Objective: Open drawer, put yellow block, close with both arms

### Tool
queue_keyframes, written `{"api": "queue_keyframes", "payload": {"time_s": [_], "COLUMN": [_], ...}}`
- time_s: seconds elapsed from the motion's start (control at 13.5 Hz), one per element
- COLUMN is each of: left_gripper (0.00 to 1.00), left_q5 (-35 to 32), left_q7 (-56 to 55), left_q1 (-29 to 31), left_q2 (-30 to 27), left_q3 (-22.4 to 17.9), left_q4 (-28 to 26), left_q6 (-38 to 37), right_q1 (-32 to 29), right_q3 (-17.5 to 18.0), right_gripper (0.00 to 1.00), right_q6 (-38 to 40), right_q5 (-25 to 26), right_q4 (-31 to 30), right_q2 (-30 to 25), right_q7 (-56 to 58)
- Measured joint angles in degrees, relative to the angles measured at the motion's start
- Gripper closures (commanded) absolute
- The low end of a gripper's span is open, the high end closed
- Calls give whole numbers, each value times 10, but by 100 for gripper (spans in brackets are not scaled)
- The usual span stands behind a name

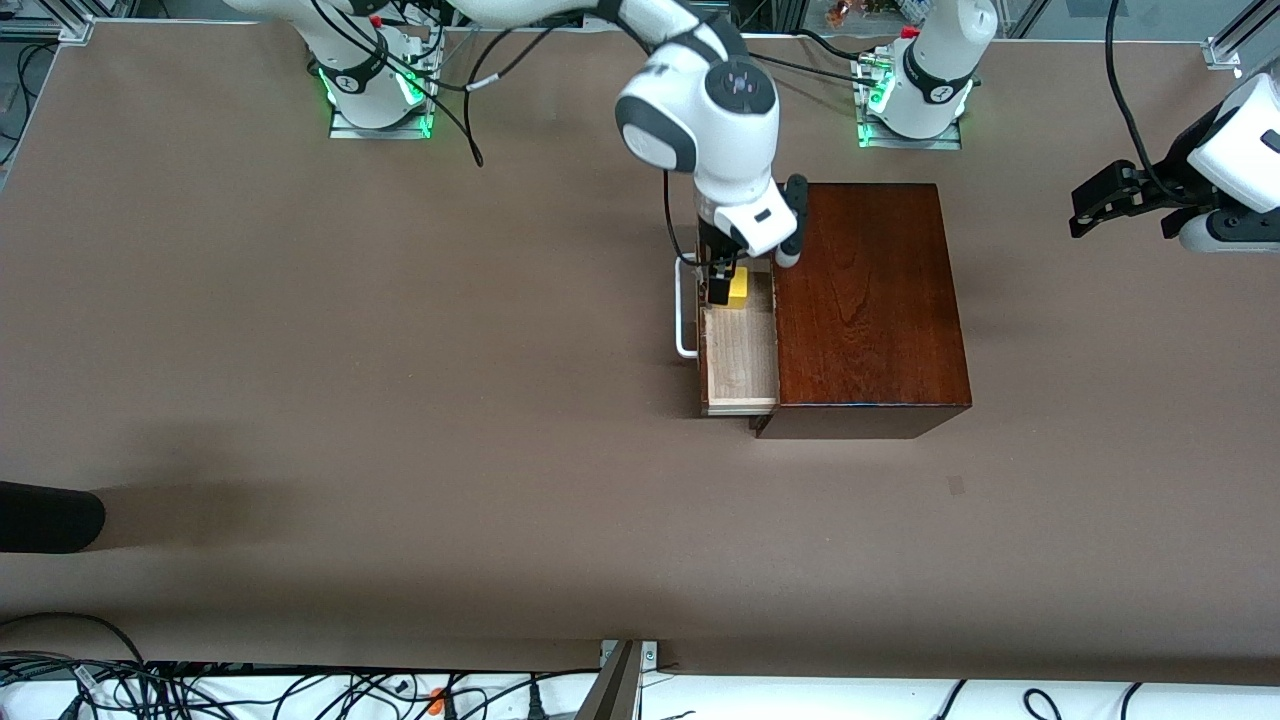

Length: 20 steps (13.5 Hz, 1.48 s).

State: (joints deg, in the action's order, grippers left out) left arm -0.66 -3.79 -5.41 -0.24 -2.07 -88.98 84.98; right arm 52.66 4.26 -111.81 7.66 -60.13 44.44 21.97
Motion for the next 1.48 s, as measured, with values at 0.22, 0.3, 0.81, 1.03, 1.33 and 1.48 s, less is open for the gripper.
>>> {"api": "queue_keyframes", "payload": {"time_s": [0.22,0.3,0.81,1.03,1.33,1.48], "left_gripper": [0,0,0,0,0,0], "left_q5": [0,0,62,101,102,101], "left_q7": [1,1,24,31,93,177], "left_q1": [0,-1,-15,-19,-37,-62], "left_q2": [2,4,47,91,171,200], "left_q3": [0,1,86,172,261,268], "left_q4": [0,0,-2,-3,-5,-5], "left_q6": [-1,-1,-25,21,153,205], "right_q1": [-36,-62,-251,-342,-401,-402], "right_q3": [-6,-9,-32,-50,-64,-75], "right_gripper": [0,0,0,0,0,0], "right_q6": [42,45,144,189,201,203], "right_q5": [-22,-30,-95,-154,-176,-176], "right_q4": [4,4,5,-9,-135,-215], "right_q2": [-55,-71,-168,-192,-288,-353], "right_q7": [-9,-9,-39,-43,-73,-130]}}
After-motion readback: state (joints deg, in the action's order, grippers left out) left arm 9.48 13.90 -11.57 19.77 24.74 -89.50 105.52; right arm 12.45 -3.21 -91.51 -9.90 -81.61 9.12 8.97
